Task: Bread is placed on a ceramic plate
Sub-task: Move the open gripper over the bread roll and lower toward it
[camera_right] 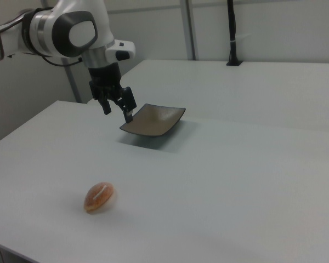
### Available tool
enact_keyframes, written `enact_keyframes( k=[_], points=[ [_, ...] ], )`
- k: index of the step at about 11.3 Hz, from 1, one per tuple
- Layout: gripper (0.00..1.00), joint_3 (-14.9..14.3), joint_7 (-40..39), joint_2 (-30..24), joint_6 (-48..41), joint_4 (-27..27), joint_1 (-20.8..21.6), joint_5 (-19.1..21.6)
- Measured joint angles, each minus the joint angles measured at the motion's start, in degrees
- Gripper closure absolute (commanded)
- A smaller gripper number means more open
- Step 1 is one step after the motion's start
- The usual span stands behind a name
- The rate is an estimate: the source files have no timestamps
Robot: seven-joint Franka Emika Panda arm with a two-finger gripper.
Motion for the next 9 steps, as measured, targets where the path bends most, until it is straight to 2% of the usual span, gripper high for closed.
enact_keyframes(
  k=[9],
  points=[
    [0.0, 0.8, -1.8, 0.8, 0.0, 0.4, 1.4, 0.0]
  ],
)
